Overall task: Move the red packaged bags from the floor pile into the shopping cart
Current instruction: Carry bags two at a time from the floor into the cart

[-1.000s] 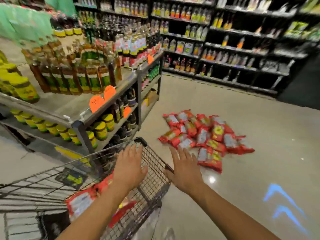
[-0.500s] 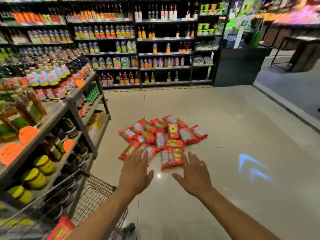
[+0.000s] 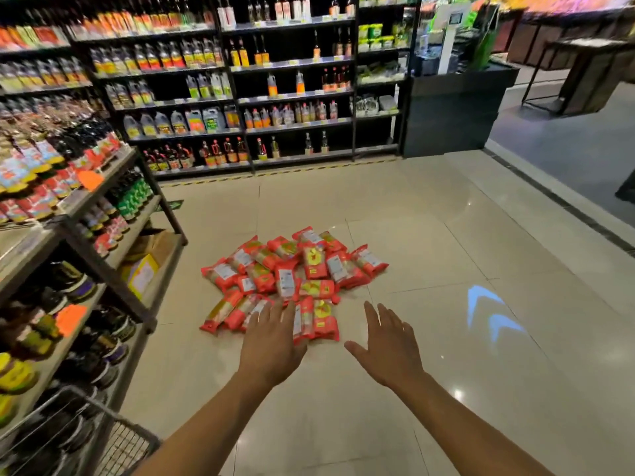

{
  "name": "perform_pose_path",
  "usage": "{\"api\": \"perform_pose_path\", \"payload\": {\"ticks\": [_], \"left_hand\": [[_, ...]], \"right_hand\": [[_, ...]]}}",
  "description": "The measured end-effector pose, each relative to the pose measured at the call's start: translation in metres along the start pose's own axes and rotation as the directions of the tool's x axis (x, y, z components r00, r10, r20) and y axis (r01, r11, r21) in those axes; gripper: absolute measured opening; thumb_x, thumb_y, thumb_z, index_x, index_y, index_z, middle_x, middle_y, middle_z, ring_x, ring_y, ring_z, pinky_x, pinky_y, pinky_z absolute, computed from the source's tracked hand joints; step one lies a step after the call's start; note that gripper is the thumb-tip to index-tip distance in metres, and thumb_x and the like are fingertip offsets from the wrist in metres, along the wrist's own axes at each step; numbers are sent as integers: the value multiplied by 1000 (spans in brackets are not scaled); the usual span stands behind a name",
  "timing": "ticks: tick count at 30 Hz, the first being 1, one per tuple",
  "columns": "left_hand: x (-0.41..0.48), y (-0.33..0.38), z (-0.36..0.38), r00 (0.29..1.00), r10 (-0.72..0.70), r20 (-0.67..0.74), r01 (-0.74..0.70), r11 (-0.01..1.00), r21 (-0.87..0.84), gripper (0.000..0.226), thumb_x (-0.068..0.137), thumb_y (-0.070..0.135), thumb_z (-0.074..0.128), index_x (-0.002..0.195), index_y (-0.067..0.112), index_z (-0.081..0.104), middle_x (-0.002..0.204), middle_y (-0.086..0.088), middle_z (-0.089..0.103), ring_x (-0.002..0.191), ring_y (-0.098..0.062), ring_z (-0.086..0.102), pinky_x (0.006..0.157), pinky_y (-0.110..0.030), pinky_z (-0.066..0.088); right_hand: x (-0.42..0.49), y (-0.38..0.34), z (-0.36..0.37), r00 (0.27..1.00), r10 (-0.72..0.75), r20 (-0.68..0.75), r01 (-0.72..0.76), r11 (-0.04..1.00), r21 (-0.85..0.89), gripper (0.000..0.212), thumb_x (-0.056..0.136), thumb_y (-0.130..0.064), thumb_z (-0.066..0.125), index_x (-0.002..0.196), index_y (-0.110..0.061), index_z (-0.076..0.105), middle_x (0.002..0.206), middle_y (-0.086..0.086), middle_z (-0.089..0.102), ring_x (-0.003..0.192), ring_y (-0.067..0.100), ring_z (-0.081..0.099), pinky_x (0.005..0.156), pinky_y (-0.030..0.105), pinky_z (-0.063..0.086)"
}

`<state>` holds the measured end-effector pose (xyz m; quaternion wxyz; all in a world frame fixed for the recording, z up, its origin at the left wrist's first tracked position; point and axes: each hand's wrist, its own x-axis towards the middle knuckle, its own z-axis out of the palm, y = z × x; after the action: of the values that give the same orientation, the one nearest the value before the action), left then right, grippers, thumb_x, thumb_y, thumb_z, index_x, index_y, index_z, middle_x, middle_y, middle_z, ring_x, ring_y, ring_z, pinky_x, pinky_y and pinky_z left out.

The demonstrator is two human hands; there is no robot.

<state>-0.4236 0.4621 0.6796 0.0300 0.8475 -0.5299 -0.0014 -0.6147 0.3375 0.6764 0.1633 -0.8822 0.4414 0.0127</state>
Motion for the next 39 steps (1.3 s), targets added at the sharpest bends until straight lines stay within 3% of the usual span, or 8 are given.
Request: {"api": "perform_pose_path", "payload": {"ticks": [6,14,25,31,35,39], "left_hand": [[62,-11,17,997,-47,57,45,999,27,80,96,60,45,160,19,20,166,-9,26,153,-32,23,122,-49,25],[180,-43,57,988,-94,121,97,995,-24,81,97,60,44,161,20,14,168,-10,17,155,-31,16,124,-49,20],[324,-79,104,970,-112,214,118,993,-16,82,96,58,47,160,17,16,167,-12,20,153,-36,17,124,-51,18],[398,-92,154,932,-180,315,186,982,9,81,96,57,47,160,18,18,166,-13,21,153,-35,19,122,-51,20],[443,-102,196,894,-248,373,258,966,25,79,96,57,46,159,17,21,165,-15,25,151,-35,23,122,-51,20],[499,-121,254,865,-269,424,272,961,54,80,96,56,46,160,16,18,165,-16,24,152,-36,21,122,-50,18]], "right_hand": [[75,9,2,1000,-4,22,4,1000,16,89,95,-68,44,162,-20,7,168,11,15,155,28,16,122,47,21],[203,-5,5,996,-15,84,20,998,-60,89,95,-67,45,162,-21,7,168,11,15,154,28,16,122,48,19],[362,-12,24,981,-45,187,70,989,-129,89,96,-65,45,162,-18,8,167,14,17,154,30,16,121,50,19],[463,-1,68,955,-47,293,54,998,-15,91,95,-65,49,162,-18,9,167,14,17,152,32,22,118,50,24],[525,8,102,923,6,386,-47,994,97,89,93,-62,53,160,-18,14,159,13,34,142,34,37,111,49,33],[587,25,152,908,-8,419,-26,997,76,92,92,-64,51,160,-18,9,158,12,35,142,32,37,110,47,35]]}}
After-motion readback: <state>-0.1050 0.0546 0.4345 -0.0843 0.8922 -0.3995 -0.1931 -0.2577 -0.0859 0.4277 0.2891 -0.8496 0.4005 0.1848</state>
